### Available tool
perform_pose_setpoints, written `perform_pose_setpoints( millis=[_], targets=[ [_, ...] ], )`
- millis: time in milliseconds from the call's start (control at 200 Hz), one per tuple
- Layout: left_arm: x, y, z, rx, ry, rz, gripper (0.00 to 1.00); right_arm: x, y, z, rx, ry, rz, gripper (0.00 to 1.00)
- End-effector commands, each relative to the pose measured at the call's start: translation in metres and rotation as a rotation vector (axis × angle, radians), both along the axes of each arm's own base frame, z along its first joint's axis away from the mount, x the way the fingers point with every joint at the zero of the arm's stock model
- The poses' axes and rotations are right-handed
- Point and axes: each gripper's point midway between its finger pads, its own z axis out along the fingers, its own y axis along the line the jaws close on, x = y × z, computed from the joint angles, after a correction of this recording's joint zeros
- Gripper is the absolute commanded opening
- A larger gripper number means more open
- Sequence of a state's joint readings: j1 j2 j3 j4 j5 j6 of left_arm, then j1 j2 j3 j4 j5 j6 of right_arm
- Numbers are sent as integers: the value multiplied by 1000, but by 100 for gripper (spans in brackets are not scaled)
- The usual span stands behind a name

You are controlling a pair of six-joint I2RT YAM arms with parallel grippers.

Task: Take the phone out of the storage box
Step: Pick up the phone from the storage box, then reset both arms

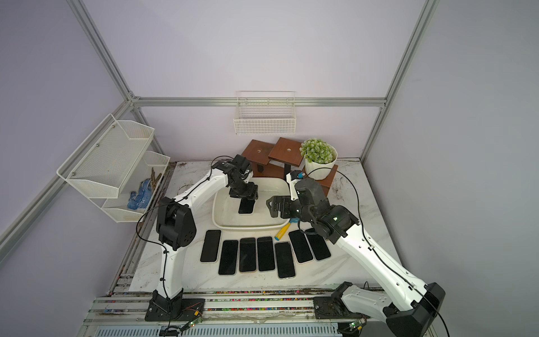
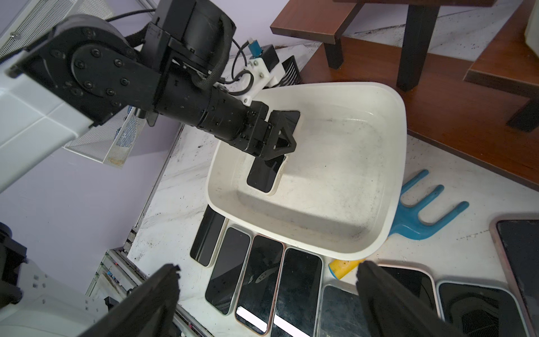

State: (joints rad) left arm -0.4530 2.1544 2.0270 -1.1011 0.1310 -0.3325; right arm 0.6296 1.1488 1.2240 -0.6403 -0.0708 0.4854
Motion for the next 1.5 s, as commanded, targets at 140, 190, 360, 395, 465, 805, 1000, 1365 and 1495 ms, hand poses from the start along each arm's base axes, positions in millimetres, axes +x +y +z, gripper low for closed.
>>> perform_pose_setpoints(
  millis=[140,190,360,395,465,805,1000,1365,1495],
  targets=[
    [-25,40,70,-15,-73,39,65,12,14,6,39,-19,21,100],
    [-34,54,73,-2,-71,57,65,14,17,5,48,-14,29,100],
    [-70,114,79,41,-66,161,66,20,36,-4,86,17,74,100],
    [-77,128,77,60,-67,187,66,22,41,-7,95,29,86,100],
    [-91,156,75,99,-69,229,66,26,48,-10,113,45,100,100],
    [-116,240,26,293,16,303,67,32,67,-13,147,73,139,100],
    [-107,260,-12,408,114,323,67,25,52,-8,100,40,117,100],
    [-105,262,-80,450,269,295,67,5,14,-8,13,-11,54,100],
    [-107,260,-92,439,294,289,67,-2,4,-8,5,-17,32,100]
  ],
)
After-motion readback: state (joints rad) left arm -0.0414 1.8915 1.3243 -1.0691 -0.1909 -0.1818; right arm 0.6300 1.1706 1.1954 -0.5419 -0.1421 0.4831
